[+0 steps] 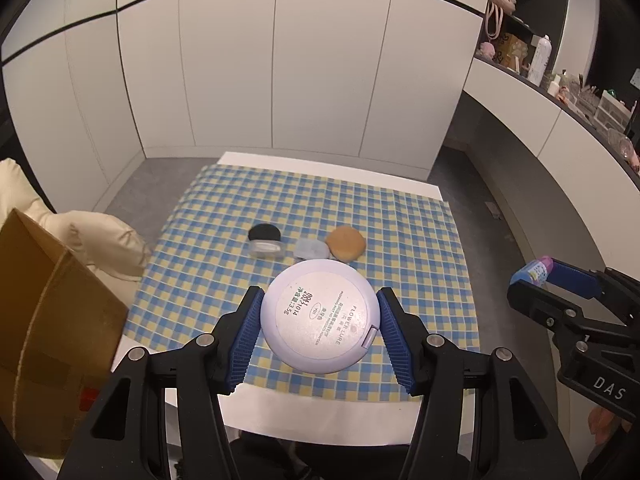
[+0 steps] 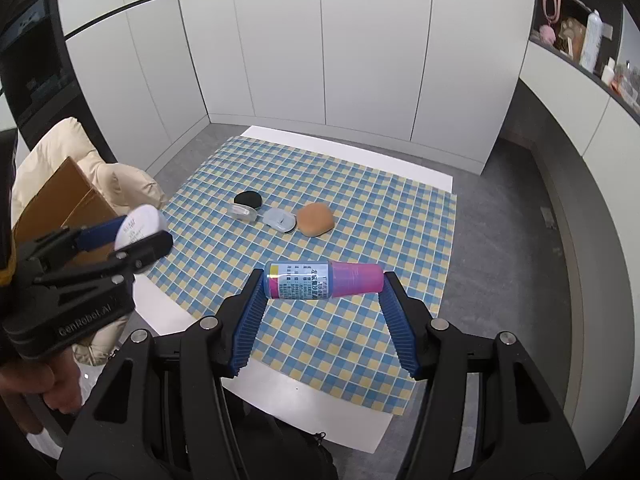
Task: Organize objects
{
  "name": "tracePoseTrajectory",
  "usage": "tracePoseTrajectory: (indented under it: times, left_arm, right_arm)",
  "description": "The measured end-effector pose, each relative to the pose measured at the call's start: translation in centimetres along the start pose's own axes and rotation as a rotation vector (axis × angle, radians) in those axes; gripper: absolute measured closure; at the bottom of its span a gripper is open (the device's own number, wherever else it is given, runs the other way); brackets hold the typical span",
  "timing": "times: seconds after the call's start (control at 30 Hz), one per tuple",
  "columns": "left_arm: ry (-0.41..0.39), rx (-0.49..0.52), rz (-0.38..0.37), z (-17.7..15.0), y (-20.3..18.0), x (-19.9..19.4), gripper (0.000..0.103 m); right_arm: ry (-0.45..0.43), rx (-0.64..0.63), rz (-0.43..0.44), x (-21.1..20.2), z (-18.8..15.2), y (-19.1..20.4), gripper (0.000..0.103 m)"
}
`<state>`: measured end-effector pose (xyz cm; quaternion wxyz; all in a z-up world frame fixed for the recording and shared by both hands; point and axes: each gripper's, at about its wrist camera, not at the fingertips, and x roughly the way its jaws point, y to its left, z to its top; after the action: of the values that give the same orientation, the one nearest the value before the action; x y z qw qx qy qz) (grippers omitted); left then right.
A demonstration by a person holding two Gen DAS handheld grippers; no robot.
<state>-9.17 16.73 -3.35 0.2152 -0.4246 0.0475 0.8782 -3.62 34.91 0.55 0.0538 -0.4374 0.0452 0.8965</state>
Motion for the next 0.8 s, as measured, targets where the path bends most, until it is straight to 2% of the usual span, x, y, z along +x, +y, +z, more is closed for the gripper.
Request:
tracePoseTrajectory:
  times: [0.3,0.57,0.8]
  left_arm:
    - [0.003,0.002,-0.022,0.0,0.2,0.7,0.046]
    - [-0.008,-0.019,0.01,0.2,2.0,1.0,0.046]
    - [-0.011,-0.06,0.007,0.4,3.8,0.6,0.046]
  right_arm:
    - [0.015,-0.01,-0.006,1.3,0.2,0.2,0.043]
    - [0.03,-0.023,0.001,2.5,0.6,1.4,0.043]
    - [-0.009,-0.003,-0.016,2.4,1.1,2.7,0.043]
